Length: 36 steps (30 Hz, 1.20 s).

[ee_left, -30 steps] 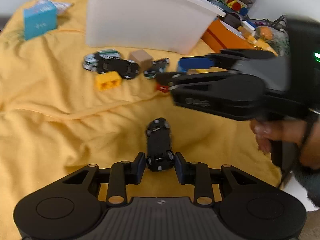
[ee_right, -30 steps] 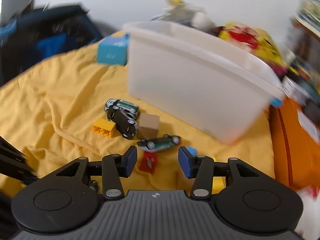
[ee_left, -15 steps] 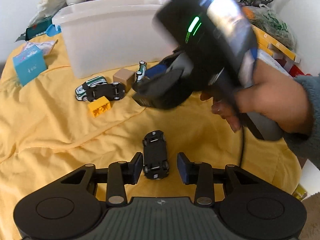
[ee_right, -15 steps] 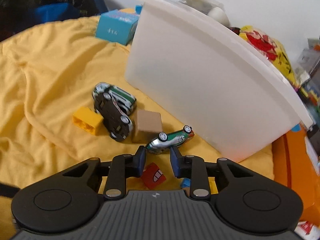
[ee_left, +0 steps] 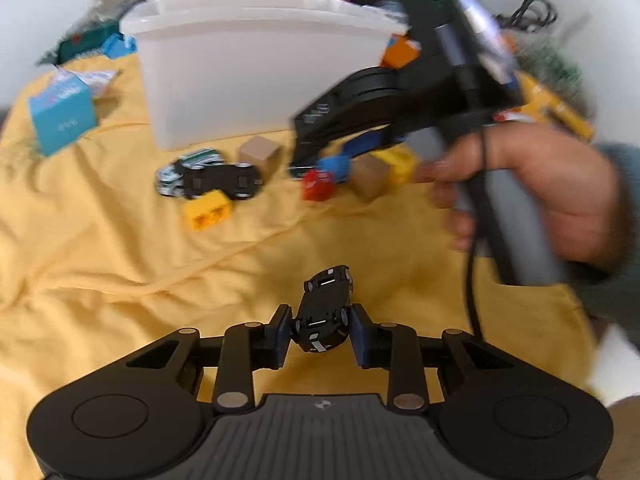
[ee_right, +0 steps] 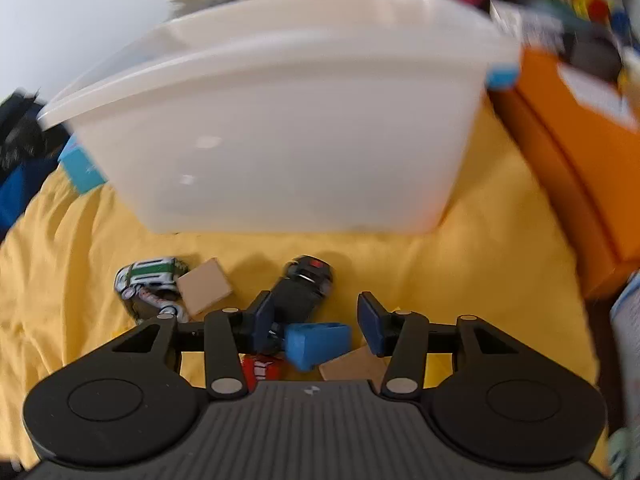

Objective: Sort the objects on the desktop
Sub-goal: 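Hold black car in left tool while right tool grasps red-and-green race car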

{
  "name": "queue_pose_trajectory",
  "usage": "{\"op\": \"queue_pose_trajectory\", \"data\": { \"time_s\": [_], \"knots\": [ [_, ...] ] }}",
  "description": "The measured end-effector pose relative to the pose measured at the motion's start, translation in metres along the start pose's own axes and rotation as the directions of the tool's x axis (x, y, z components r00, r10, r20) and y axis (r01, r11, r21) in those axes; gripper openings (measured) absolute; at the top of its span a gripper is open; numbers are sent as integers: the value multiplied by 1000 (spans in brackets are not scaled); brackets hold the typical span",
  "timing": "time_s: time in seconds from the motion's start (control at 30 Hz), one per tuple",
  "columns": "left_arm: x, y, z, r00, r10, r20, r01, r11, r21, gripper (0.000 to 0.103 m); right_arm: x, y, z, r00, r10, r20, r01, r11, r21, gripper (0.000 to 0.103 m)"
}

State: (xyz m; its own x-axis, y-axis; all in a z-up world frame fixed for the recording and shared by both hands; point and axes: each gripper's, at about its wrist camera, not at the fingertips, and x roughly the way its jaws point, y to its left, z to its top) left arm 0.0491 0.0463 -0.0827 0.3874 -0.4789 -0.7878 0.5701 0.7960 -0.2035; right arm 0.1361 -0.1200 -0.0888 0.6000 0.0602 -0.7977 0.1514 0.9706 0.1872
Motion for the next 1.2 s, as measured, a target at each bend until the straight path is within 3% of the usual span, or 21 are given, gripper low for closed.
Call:
{"op": "queue_pose_trajectory", "data": {
  "time_s": [0.07, 0.1, 0.2, 0.4, 0.53, 0.7, 0.8, 0.87, 0.97, 1.03, 1.1, 1.2],
  "knots": [
    [1, 0, -1, 1000, -14, -4, 14, 1000, -22, 34, 9, 1, 4, 999, 47, -27, -47, 999, -15, 46],
    [3, 2, -2, 1000, -18, -10, 18, 999, -32, 34, 11, 4, 5, 997, 65, -31, -66, 997, -39, 35],
    [2, 7, -4, 999, -32, -14, 31, 997, -74, 34, 5, 14, 4, 997, 81, -20, -82, 989, -122, 21],
    [3, 17, -3, 981, -192, 8, 188, 951, -247, 34, -53, 22, -14, 993, 78, 87, -44, 940, -338, 19],
    [17, 16, -6, 970, -243, -13, 227, 924, -308, 34, -78, 15, -42, 996, 20, 89, 24, 885, -466, 19],
    [14, 21, -9, 987, -163, 8, 156, 932, -326, 36, -71, 22, -90, 983, -137, 119, 182, 754, -632, 19],
    [4, 22, -7, 999, -32, 34, 40, 960, -276, 43, -72, 23, -106, 979, -167, 117, 202, 709, -675, 20],
    [-2, 24, -5, 999, 31, 39, -21, 972, -233, 43, -73, 26, -111, 985, -138, 105, 173, 714, -679, 28],
    [-13, 22, -1, 998, 24, 57, -14, 985, -171, 46, -81, 30, -115, 994, -71, 79, 105, 750, -652, 36],
    [-19, 12, 1, 998, 24, 63, -20, 998, -62, 47, -88, 29, -114, 996, -45, 77, 83, 778, -623, 37],
    [-17, 0, 1, 997, 44, 60, -48, 997, 57, 49, -94, 25, -111, 996, -35, 81, 77, 805, -589, 46],
    [-7, -12, -2, 997, 71, 26, -75, 980, 185, 49, -96, 15, -106, 996, -24, 84, 65, 840, -539, 48]
  ]
}}
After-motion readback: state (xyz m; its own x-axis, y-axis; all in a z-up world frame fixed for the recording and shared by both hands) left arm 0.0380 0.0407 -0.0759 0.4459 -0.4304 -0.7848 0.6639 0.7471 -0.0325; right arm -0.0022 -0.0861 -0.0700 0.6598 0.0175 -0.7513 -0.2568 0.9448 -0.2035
